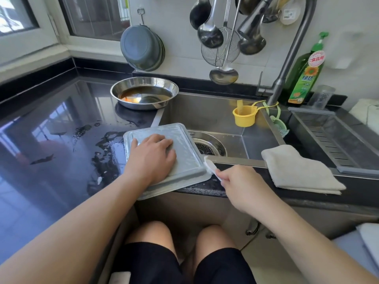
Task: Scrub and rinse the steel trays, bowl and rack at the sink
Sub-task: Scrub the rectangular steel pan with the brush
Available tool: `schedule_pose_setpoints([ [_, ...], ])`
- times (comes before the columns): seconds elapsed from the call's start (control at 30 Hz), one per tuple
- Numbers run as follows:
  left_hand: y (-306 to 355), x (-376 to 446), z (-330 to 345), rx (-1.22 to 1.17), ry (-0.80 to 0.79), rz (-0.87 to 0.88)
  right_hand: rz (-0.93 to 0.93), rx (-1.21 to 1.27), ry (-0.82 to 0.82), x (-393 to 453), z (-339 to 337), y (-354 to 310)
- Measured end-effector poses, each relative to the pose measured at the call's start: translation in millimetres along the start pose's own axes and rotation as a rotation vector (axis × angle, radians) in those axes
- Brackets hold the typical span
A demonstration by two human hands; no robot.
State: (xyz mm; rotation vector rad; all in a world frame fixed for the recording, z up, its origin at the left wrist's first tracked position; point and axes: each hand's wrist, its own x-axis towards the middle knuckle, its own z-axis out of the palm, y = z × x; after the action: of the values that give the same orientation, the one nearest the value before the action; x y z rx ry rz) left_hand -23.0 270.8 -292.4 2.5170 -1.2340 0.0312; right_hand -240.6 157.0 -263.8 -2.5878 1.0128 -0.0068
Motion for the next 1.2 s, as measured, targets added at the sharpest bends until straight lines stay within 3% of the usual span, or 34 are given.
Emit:
schedule_pose_setpoints([
  [0.13,0.6,-0.1,0.0,0.004,0.004,0.000,-0.127,-0.202,0.021,-21.0,5.3,4.1],
  [0.4,-1.4,2.2,-1.6,-0.005,-0.009,0.002,-0.465,-0.320,0.021,8.3,-29.4,49.8],
  [0.6,-3.7,3.9,-0.1,-0.009,-0.021,0.004,-0.809,-0.275,0.002,25.9,-6.8,-1.2],
  [0.8,-5.6,3.3,0.0,-0.012,-0.023,0.020,-0.592,-0.184,0.017,37.2,-35.8,69.4],
  [0.93,-6.9,4.1,0.8,-0.007,-0.011,0.015,-0.673,-0.253,0.099,51.1,-29.7,62.9],
  [1.1,-8.2,4.1,0.9,0.015,-0.013,0.010,-0.645,-0.219,-0.005,41.9,-36.7,62.6],
  [1.2,-1.6,5.8,-11.7,0.024,-0.146,-0.015,-0.670,-0.054,0.012,47.6,-35.4,63.6],
])
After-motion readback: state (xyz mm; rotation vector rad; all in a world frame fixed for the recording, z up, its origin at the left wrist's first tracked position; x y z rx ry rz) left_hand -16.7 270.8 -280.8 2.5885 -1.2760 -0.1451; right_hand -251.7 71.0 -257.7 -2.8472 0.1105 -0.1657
